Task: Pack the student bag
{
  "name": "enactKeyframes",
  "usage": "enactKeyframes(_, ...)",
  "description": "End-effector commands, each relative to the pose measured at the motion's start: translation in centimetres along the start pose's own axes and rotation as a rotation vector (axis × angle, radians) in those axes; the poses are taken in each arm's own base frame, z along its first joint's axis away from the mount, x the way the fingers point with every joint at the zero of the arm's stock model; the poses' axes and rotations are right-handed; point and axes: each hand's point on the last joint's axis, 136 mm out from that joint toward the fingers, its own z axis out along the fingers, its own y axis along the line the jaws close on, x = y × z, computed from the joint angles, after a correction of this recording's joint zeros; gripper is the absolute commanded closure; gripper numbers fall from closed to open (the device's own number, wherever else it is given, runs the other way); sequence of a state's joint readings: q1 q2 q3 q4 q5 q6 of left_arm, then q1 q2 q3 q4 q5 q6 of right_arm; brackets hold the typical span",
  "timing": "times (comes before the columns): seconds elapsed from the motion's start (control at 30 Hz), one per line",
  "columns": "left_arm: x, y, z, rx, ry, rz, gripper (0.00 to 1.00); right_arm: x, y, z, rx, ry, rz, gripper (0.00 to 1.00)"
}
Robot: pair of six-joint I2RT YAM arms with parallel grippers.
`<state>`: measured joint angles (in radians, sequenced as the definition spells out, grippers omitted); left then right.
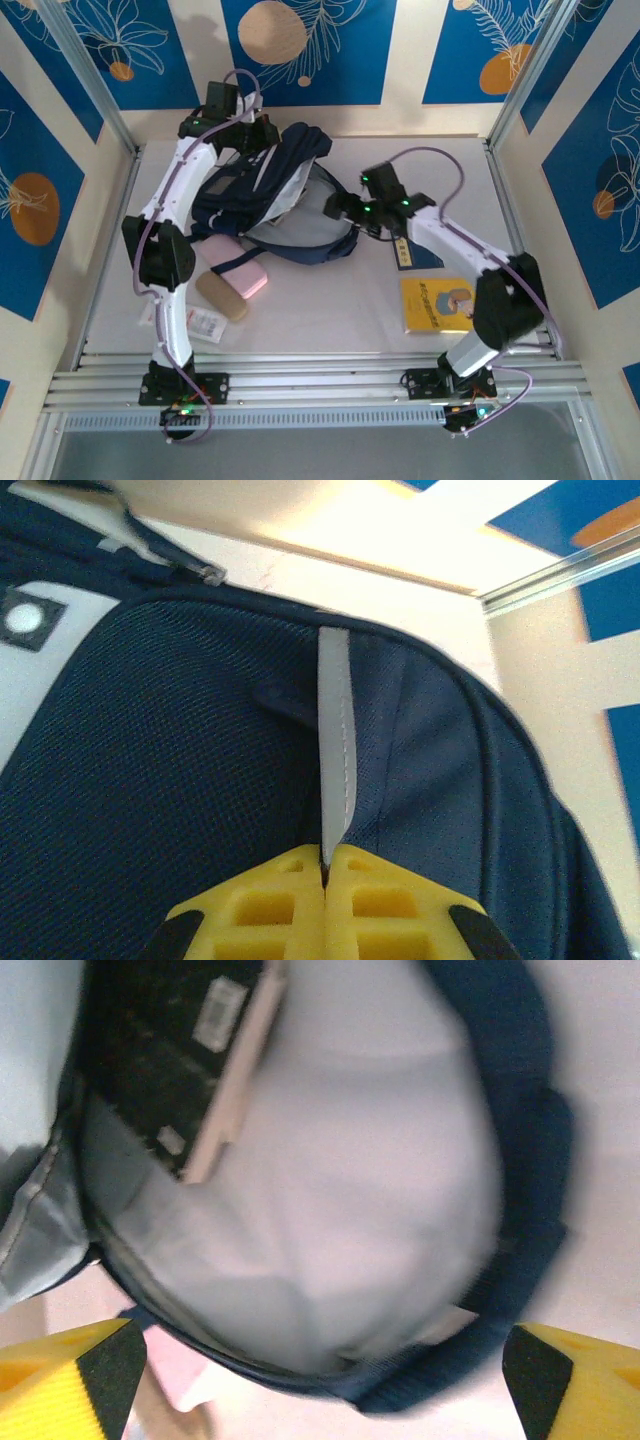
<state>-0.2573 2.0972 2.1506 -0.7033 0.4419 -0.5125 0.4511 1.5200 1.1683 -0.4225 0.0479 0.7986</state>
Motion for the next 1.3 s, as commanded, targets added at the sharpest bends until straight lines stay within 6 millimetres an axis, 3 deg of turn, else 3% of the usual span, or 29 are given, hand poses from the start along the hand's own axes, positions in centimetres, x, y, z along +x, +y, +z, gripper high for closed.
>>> enactKeyframes(0.0,1.0,0.7,1.4,-0.084,-0.035,0.088,0.94,-2.8,-5.9,-3.1,0.185,-0.146,0.049,0.07)
enactKeyframes(0.13,6.2,-1.5,5.4,-0.04,0.107,0.115,0.65,-4.2,-12.4,-3.6,0.331,-0.146,0.195,0.06)
enactKeyframes(0.27,9.4,-5.6,6.6,-0.014,0.147,0.203,0.47,-5.3,-16.7,-3.8,0.394,-0.156,0.293,0.06)
enactKeyframes(0.4,12.7,-10.8,8.3,0.077,0.183,0.192,0.43,-6.5,-20.0,-3.2,0.425,-0.142,0.359,0.06)
enactKeyframes(0.5,15.6,-12.6,11.0,0.134,0.227,0.09,0.41,-7.0,-21.8,-2.1,0.427,-0.093,0.39,0.05)
enactKeyframes(0.6,18.1,-13.0,14.1,0.172,0.247,-0.034,0.39,-7.2,-23.6,-1.0,0.408,-0.051,0.425,0.04)
enactKeyframes(0.83,21.9,-13.2,19.2,0.194,0.282,-0.128,0.33,-6.4,-25.5,0.8,0.353,0.056,0.493,0.04)
enactKeyframes(1.03,24.5,-10.9,22.2,0.135,0.331,-0.183,0.3,-5.0,-24.3,1.7,0.299,0.099,0.509,0.04)
enactKeyframes(1.27,26.6,-9.3,24.0,0.08,0.398,-0.204,0.3,-3.0,-22.4,3.2,0.224,0.168,0.526,0.04)
